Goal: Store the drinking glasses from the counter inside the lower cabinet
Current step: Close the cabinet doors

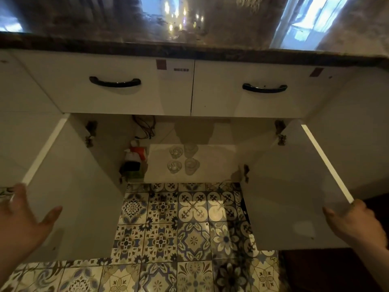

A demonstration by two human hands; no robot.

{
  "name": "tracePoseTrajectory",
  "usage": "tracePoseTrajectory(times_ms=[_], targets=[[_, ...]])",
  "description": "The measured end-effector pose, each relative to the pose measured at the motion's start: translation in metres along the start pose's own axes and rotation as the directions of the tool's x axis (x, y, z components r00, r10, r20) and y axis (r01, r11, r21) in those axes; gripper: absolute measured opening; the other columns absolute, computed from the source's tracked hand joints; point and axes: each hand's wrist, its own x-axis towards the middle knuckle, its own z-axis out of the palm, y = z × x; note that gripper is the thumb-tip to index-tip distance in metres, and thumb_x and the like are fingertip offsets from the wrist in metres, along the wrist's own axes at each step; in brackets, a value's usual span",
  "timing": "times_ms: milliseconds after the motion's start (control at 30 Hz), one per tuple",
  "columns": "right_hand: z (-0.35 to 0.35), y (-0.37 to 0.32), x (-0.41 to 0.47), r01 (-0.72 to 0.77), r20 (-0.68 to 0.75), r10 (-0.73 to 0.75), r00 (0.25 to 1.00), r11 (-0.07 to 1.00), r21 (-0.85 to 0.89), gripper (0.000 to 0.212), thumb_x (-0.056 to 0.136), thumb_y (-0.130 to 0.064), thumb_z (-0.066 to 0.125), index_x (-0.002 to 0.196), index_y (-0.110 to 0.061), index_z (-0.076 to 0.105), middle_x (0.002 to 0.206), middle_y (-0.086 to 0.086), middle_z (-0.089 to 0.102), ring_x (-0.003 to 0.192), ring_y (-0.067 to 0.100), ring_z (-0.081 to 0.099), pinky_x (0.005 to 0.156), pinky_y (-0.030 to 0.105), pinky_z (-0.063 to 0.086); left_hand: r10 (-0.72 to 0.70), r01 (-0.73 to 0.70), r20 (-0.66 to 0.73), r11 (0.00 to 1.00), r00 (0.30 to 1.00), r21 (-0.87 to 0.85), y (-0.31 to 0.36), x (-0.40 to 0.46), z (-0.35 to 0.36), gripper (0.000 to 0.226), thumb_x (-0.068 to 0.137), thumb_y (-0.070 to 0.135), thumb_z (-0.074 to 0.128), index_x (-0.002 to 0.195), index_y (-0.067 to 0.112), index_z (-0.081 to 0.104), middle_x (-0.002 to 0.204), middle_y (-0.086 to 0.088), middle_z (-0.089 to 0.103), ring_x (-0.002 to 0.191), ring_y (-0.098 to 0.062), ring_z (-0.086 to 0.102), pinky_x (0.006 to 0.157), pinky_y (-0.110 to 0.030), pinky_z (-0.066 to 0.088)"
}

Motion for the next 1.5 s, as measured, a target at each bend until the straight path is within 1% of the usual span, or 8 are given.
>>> tracePoseTrajectory(times_ms=[67, 267, 567, 800, 933, 1100, 1267, 1500], targets=[[0.001, -0.007, -0.013, 0.015, -0.007, -0.015, 1.0, 1.0, -0.005, 0.078, 0.087, -0.043, 0.072, 0.139, 0.003, 0.036, 0.134, 0.033, 0.046, 0.12, 0.053, 0.048, 0.097, 0.059, 0.046, -0.026, 0.028, 0.046, 0.999, 0.999, -0.03, 0.012, -0.005, -0.013, 0.083, 0.072, 0.037, 0.08, 0.13, 0.012, 0.026, 0.117, -0.039, 0.043, 0.101, -0.065, 0.046, 0.081, -0.076, 0.043], [0.013, -0.044, -0.052, -0.003, 0.079, -0.005, 0.997, 0.995, 0.104, 0.078, 0.087, -0.047, 0.07, 0.139, 0.001, 0.035, 0.133, 0.028, 0.047, 0.118, 0.047, 0.051, 0.095, 0.055, 0.049, -0.042, 0.046, 0.11, 0.998, 0.993, -0.036, 0.089, -0.057, -0.026, 0.1, 0.081, 0.048, 0.071, 0.149, 0.013, 0.008, 0.14, -0.04, 0.032, 0.123, -0.059, 0.037, 0.096, -0.066, 0.038], [0.041, -0.119, -0.103, 0.123, 0.157, -0.212, 0.964, 0.887, 0.445, 0.038, 0.1, -0.021, 0.053, 0.133, -0.007, 0.041, 0.129, 0.021, 0.057, 0.108, 0.039, 0.061, 0.082, 0.048, 0.056, 0.085, 0.008, 0.24, 0.932, 0.967, -0.361, 0.187, -0.076, -0.021, 0.08, 0.098, 0.052, 0.043, 0.157, 0.019, 0.0, 0.159, -0.017, 0.022, 0.134, -0.041, 0.04, 0.104, -0.055, 0.039], [0.05, -0.179, -0.113, 0.149, 0.173, -0.332, 0.927, 0.751, 0.643, 0.037, 0.104, -0.025, 0.047, 0.139, -0.017, 0.04, 0.118, 0.008, 0.059, 0.108, 0.033, 0.061, 0.089, 0.048, 0.054, 0.278, -0.124, 0.247, 0.858, 0.928, -0.498, 0.235, -0.052, -0.003, 0.063, 0.103, 0.042, 0.036, 0.157, 0.032, 0.005, 0.157, -0.002, 0.032, 0.131, -0.031, 0.046, 0.102, -0.051, 0.042], [0.056, -0.213, -0.107, 0.186, 0.165, -0.416, 0.894, 0.681, 0.708, 0.045, 0.104, -0.027, 0.046, 0.148, -0.023, 0.037, 0.132, 0.006, 0.06, 0.11, 0.027, 0.06, 0.095, 0.047, 0.053, 0.382, -0.182, 0.262, 0.807, 0.886, -0.562, 0.261, -0.031, 0.01, 0.064, 0.103, 0.037, 0.039, 0.156, 0.037, 0.003, 0.159, 0.003, 0.031, 0.137, -0.024, 0.04, 0.105, -0.044, 0.039], [0.061, -0.251, -0.093, 0.239, 0.189, -0.542, 0.819, 0.621, 0.746, 0.059, 0.105, -0.024, 0.044, 0.158, -0.034, 0.021, 0.141, 0.003, 0.054, 0.084, 0.004, 0.052, 0.088, 0.036, 0.048, 0.412, -0.173, 0.29, 0.784, 0.864, -0.597, 0.286, -0.01, 0.02, 0.066, 0.104, 0.033, 0.037, 0.156, 0.037, -0.005, 0.164, 0.006, 0.016, 0.144, -0.022, 0.031, 0.11, -0.035, 0.031], [0.06, -0.28, -0.083, 0.293, 0.19, -0.636, 0.748, 0.573, 0.766, 0.069, 0.104, -0.021, 0.047, 0.16, -0.031, 0.01, 0.159, 0.002, 0.037, 0.098, 0.004, 0.056, 0.089, 0.025, 0.04, 0.454, -0.185, 0.293, 0.751, 0.841, -0.634, 0.293, -0.001, 0.028, 0.068, 0.105, 0.034, 0.035, 0.155, 0.037, -0.011, 0.165, 0.008, 0.006, 0.147, -0.019, 0.025, 0.113, -0.032, 0.025], [0.062, -0.297, -0.075, 0.317, 0.181, -0.647, 0.741, 0.575, 0.755, 0.071, 0.105, -0.027, 0.047, 0.16, -0.032, 0.002, 0.155, 0.005, 0.042, 0.086, 0.0, 0.047, 0.085, 0.022, 0.039, 0.463, -0.178, 0.301, 0.741, 0.834, -0.647, 0.309, 0.014, 0.029, 0.068, 0.105, 0.032, 0.034, 0.154, 0.037, -0.013, 0.165, 0.008, 0.004, 0.148, -0.019, 0.022, 0.11, -0.03, 0.025]])
